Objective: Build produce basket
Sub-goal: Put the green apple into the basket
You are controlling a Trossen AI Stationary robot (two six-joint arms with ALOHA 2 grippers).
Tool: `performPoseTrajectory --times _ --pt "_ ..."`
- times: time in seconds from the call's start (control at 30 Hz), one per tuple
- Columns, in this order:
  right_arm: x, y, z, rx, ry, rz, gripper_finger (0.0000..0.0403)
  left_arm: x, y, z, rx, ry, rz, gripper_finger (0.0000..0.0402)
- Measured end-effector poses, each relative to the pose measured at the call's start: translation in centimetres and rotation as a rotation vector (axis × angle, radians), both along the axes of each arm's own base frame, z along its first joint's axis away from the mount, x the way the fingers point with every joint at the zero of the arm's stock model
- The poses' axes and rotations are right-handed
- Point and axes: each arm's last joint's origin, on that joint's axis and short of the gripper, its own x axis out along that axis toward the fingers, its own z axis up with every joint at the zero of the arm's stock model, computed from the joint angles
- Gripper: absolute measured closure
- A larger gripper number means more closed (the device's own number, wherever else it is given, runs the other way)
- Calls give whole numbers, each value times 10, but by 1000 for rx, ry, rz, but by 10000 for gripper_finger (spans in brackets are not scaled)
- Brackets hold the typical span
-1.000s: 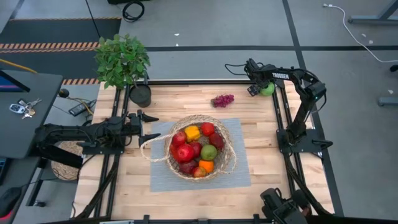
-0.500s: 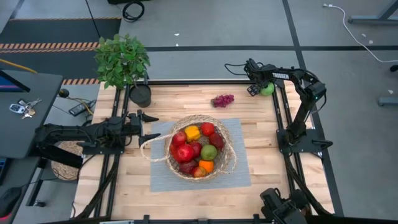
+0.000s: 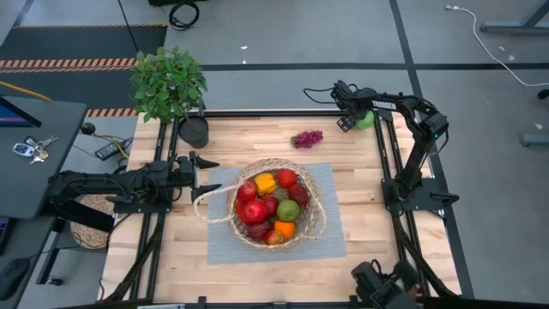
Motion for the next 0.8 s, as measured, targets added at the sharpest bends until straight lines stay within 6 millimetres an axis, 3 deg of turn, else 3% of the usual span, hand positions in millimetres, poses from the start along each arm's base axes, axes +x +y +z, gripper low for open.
performPoseTrajectory --times 0.43,0.6,0.8 --pt "51 20 53 63 -22 130 54 0 0 0 0 0 0 19" --pt "76 43 85 108 -70 235 54 0 0 0 0 0 0 19" --pt "98 88 145 5 -256 412 54 0 0 0 1 0 0 19"
